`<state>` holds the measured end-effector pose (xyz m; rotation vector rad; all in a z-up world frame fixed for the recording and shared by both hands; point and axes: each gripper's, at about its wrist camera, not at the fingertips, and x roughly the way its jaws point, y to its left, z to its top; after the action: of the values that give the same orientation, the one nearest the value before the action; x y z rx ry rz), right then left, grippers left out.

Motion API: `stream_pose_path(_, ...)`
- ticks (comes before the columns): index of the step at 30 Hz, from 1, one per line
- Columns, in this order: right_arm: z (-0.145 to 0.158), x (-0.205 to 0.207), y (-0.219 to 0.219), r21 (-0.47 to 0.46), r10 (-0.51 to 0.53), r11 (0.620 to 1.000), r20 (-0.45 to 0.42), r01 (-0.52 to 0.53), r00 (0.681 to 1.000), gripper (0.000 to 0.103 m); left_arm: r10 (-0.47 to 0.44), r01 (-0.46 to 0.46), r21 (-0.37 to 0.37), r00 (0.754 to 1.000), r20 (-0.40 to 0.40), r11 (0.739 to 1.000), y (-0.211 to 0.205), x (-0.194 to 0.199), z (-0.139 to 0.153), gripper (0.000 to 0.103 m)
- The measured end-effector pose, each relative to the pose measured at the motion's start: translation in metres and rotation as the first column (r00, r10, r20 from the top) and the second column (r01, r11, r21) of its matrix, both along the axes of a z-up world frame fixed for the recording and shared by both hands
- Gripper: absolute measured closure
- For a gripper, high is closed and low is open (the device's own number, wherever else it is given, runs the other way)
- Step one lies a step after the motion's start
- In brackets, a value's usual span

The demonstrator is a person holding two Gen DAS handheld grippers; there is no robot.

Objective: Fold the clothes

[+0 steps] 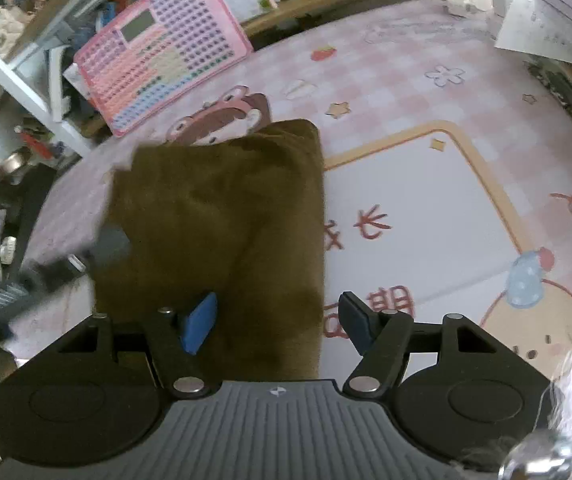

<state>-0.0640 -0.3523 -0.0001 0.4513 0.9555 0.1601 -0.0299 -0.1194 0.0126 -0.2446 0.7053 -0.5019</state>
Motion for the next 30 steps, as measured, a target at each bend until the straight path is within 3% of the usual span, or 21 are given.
stream_pose_path(2,-0.001,0.001,0.005,-0.017,0.005,1.0,0.007,-0.005,1.0,0.037,0.001,-0.001,0.018,1.0,-0.005,1.0,0.001,0.004,-0.002,0.098)
stream_pose_path(9,-0.016,0.005,0.016,-0.031,0.007,1.0,-0.025,-0.008,1.0,0.034,0.05,-0.056,-0.028,0.984,-0.169,0.998,0.024,0.022,-0.039,0.088)
stream_pose_path(12,-0.013,0.003,0.016,-0.025,0.001,1.0,-0.019,-0.002,1.0,0.034,0.064,-0.074,-0.046,0.98,-0.19,0.996,0.033,0.022,-0.043,0.067)
stream_pose_path(14,-0.011,0.0,0.015,-0.01,0.0,1.0,-0.015,0.0,1.0,0.034,0.07,-0.087,-0.067,0.974,-0.218,0.994,0.038,0.022,-0.048,0.028)
stream_pose_path(17,-0.01,-0.003,0.007,0.038,-0.02,0.999,-0.027,0.021,0.999,0.034,0.079,-0.107,-0.098,0.963,-0.259,0.989,0.046,0.023,-0.054,0.022)
stream_pose_path(24,-0.026,0.004,-0.009,0.227,-0.098,0.965,-0.142,0.128,0.985,0.037,0.092,-0.159,-0.166,0.93,-0.355,0.973,0.063,0.024,-0.068,0.02)
stream_pose_path(26,-0.029,0.007,-0.008,0.251,-0.109,0.957,-0.148,0.144,0.983,0.041,0.093,-0.169,-0.175,0.923,-0.373,0.97,0.064,0.023,-0.071,0.025)
stream_pose_path(27,-0.029,0.009,-0.007,0.251,-0.108,0.957,-0.149,0.143,0.983,0.047,0.094,-0.167,-0.168,0.923,-0.373,0.972,0.061,0.022,-0.07,0.028)
stream_pose_path(28,-0.026,0.009,-0.004,0.228,-0.097,0.966,-0.131,0.125,0.987,0.055,0.094,-0.164,-0.161,0.924,-0.372,0.973,0.058,0.021,-0.069,0.039)
stream_pose_path(30,-0.017,0.007,0.006,0.145,-0.057,0.987,-0.068,0.066,0.996,0.063,0.095,-0.159,-0.148,0.924,-0.37,0.976,0.051,0.019,-0.068,0.052)
